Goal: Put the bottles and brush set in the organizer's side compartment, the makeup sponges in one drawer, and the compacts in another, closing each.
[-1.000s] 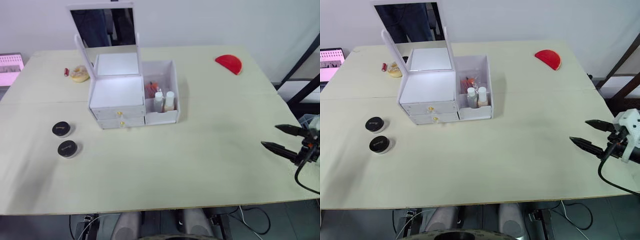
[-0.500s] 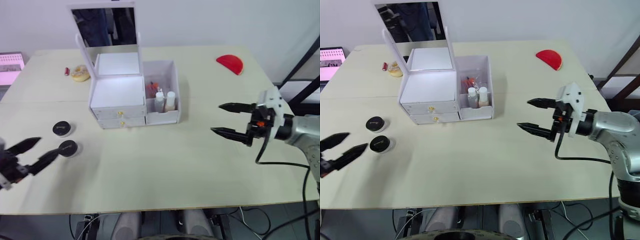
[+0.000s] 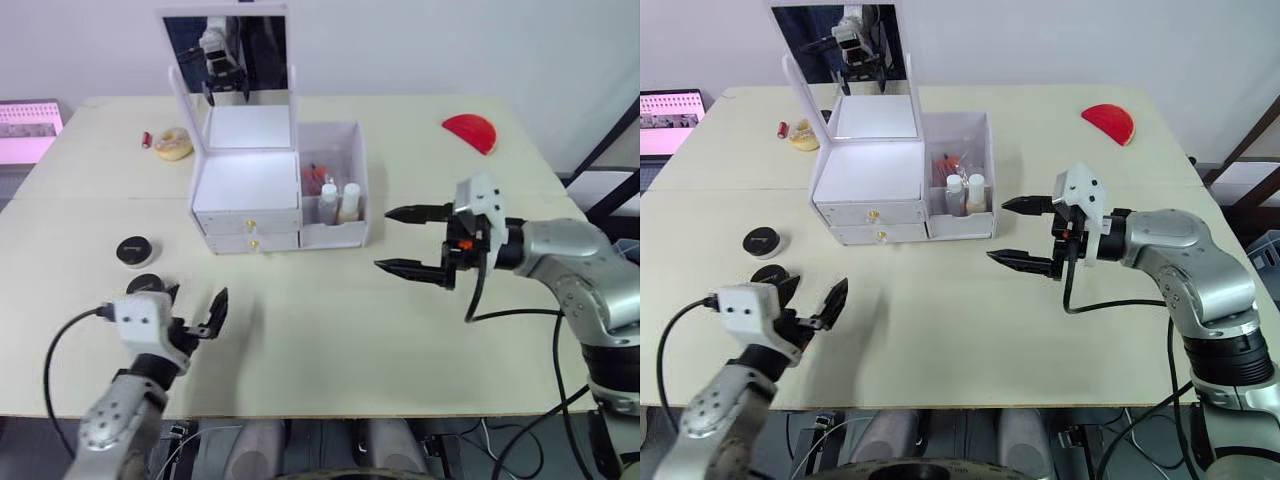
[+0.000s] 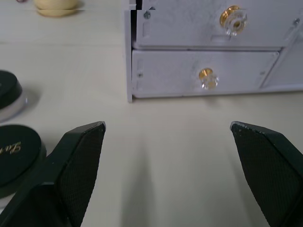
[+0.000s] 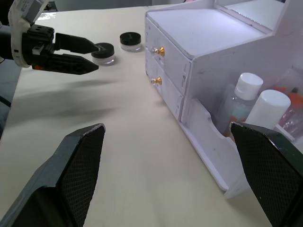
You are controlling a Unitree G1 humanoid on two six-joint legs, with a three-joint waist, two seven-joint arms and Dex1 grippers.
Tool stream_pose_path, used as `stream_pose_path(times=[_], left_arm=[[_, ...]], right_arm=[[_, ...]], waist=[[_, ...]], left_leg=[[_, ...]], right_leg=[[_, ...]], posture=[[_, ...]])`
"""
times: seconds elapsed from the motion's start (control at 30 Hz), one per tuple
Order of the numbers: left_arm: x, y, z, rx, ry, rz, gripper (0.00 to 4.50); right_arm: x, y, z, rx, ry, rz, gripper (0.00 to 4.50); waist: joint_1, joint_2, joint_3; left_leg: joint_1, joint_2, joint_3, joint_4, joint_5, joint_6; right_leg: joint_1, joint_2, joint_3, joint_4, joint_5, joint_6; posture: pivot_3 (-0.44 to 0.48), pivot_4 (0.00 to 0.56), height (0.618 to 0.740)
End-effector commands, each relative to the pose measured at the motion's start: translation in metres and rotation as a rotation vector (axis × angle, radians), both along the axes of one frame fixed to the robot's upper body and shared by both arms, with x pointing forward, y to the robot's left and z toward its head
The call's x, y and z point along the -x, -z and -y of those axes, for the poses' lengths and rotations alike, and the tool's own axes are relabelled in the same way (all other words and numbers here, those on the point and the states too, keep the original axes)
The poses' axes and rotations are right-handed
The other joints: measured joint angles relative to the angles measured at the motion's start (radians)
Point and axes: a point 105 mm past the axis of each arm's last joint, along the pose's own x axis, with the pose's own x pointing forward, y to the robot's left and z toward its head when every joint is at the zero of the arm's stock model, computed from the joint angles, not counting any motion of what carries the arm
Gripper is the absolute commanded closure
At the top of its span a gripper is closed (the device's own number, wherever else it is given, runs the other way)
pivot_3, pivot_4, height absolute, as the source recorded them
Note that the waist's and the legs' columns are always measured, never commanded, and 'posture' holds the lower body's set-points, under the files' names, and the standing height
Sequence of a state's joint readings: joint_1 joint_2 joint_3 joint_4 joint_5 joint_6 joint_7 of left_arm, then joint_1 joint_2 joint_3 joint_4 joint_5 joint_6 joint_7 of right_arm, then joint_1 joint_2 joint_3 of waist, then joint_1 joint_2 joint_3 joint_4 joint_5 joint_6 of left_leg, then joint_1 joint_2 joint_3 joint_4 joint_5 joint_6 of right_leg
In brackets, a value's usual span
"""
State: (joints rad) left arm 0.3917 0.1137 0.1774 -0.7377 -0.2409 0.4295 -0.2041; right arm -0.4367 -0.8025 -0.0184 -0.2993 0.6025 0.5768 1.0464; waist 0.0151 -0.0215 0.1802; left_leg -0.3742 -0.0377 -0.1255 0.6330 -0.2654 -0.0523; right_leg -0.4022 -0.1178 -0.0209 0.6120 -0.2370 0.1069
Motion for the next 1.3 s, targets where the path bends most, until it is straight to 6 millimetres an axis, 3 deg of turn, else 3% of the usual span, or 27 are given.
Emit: stream_pose_path(times=[0.03, 0.23, 0.47, 0.73, 1.3], left_arm=[[-0.005, 0.001, 0.008, -0.065, -0.021, 0.048, 0.05], [-0.014, 0.01, 0.014, -0.07, -0.087, 0.089, 0.05], [-0.032, 0.016, 0.048, -0.035, -0.027, 0.11, 0.05], [-0.064, 0.02, 0.058, -0.01, 0.007, 0.097, 0.05], [-0.084, 0.015, 0.066, -0.008, 0.026, 0.144, 0.05]], right_arm=[[0.0, -0.01, 0.0, -0.009, -0.014, 0.046, 0.0], [-0.003, -0.008, 0.005, 0.005, -0.012, 0.049, 0.0], [-0.004, -0.01, 0.005, 0.012, -0.012, 0.06, 0.0], [-0.002, -0.011, 0.005, 0.015, -0.008, 0.064, 0.0], [0.002, -0.011, 0.005, 0.012, 0.017, 0.062, 0.0]], waist=[[-0.002, 0.0, 0.0], [0.0, 0.0, 0.0], [0.0, 0.0, 0.0], [-0.001, 0.0, 0.0], [0.0, 0.0, 0.0]], left_leg=[[0.0, 0.0, 0.0, 0.0, 0.0, 0.0], [-0.001, 0.0, 0.0, 0.0, 0.0, 0.0], [-0.001, 0.0, 0.0, 0.0, 0.0, 0.0], [0.0, 0.0, 0.001, -0.001, 0.0, 0.0], [-0.001, 0.0, 0.0, 0.0, 0.0, 0.0]], right_leg=[[0.0, 0.0, 0.0, 0.0, 0.0, 0.0], [-0.001, 0.0, 0.0, 0.0, 0.0, 0.0], [-0.001, 0.0, 0.0, 0.0, 0.0, 0.001], [-0.001, 0.001, 0.0, 0.0, 0.002, 0.005], [-0.001, 0.001, 0.0, 0.0, 0.002, 0.006]], posture=[[0.0, 0.15, 0.739], [0.0, 0.15, 0.739], [0.0, 0.15, 0.739], [0.0, 0.15, 0.739], [0.0, 0.15, 0.739]])
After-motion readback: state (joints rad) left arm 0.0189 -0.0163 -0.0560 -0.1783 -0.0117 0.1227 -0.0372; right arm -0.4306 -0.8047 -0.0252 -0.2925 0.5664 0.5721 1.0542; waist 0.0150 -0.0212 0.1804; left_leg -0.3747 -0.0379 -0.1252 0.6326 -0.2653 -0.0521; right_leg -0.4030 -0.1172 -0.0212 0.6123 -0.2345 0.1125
